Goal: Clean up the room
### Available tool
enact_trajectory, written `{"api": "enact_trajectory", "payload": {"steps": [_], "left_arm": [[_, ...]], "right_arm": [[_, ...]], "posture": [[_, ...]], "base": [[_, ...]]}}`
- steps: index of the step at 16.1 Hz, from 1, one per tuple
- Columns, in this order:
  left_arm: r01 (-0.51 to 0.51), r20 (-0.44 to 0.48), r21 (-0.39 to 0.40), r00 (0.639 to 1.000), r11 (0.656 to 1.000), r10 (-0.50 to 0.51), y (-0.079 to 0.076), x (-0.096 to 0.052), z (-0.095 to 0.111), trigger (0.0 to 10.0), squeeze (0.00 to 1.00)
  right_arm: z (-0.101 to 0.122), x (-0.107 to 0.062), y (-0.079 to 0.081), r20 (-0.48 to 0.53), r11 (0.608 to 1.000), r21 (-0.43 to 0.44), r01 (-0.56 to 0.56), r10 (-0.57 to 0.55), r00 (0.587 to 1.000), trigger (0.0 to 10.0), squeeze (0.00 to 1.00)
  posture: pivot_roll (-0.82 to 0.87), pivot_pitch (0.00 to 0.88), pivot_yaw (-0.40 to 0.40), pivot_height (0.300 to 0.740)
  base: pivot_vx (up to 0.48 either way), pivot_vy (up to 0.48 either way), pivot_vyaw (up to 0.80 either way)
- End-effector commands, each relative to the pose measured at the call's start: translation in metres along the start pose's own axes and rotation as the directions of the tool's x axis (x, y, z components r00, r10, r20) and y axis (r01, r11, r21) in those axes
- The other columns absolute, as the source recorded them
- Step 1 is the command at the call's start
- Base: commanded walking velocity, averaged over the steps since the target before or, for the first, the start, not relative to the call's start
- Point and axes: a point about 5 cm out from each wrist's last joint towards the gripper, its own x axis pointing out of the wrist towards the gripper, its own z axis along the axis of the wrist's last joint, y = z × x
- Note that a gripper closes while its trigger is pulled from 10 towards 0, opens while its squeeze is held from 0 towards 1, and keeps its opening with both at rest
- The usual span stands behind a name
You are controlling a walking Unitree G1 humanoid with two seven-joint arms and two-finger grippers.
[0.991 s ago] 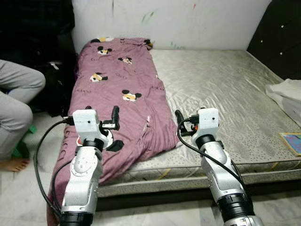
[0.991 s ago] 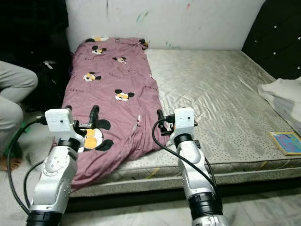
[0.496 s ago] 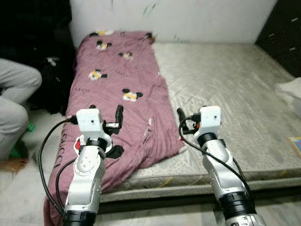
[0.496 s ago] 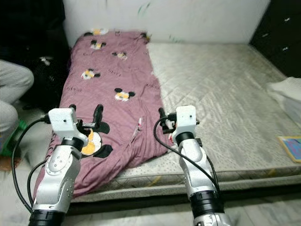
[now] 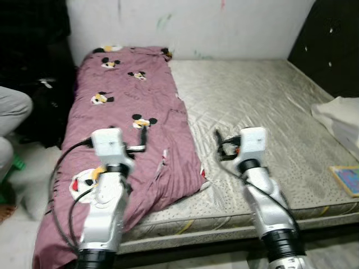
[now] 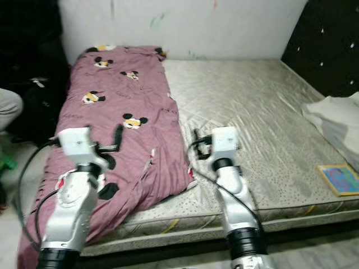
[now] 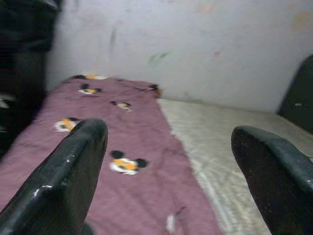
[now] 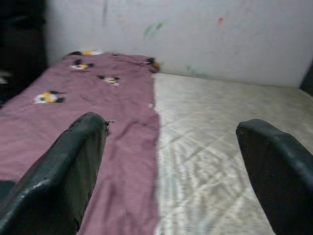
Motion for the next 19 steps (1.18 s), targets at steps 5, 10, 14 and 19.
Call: {"api": "enact_trajectory", "payload": {"steps": [5,10,14,19], "left_arm": [[0.012,-0.012,-0.024,1.0,1.0,-0.012,-0.0039,0.0011,-0.0008,10.0,0.0],[0.01,-0.005,-0.029,1.0,1.0,-0.01,-0.0045,0.0022,0.0001,10.0,0.0],[-0.004,0.017,-0.023,1.0,1.0,0.005,-0.0037,0.002,0.0028,10.0,0.0],[0.041,0.03,-0.027,0.999,0.999,-0.04,-0.0059,0.0011,0.0043,10.0,0.0]], "right_arm": [[0.0014,0.0005,-0.0067,0.005,1.0,-0.01,0.018,-0.018,1.0,10.0,0.0],[0.0017,0.0014,-0.0079,0.004,1.0,-0.014,0.018,-0.018,1.0,10.0,0.0],[0.0019,0.0019,-0.009,0.001,1.0,-0.018,0.019,-0.019,1.0,10.0,0.0],[0.0013,0.0018,-0.0088,-0.002,1.0,-0.017,0.019,-0.019,1.0,10.0,0.0]], "posture": [[-0.06,0.0,-0.034,0.74],[-0.06,0.0,-0.035,0.74],[-0.06,0.0,-0.037,0.74],[-0.06,0.0,-0.036,0.74]], "base": [[0.0,0.47,0.0],[0.0,0.48,0.0],[0.0,0.12,0.0],[0.0,0.0,-0.53]]}}
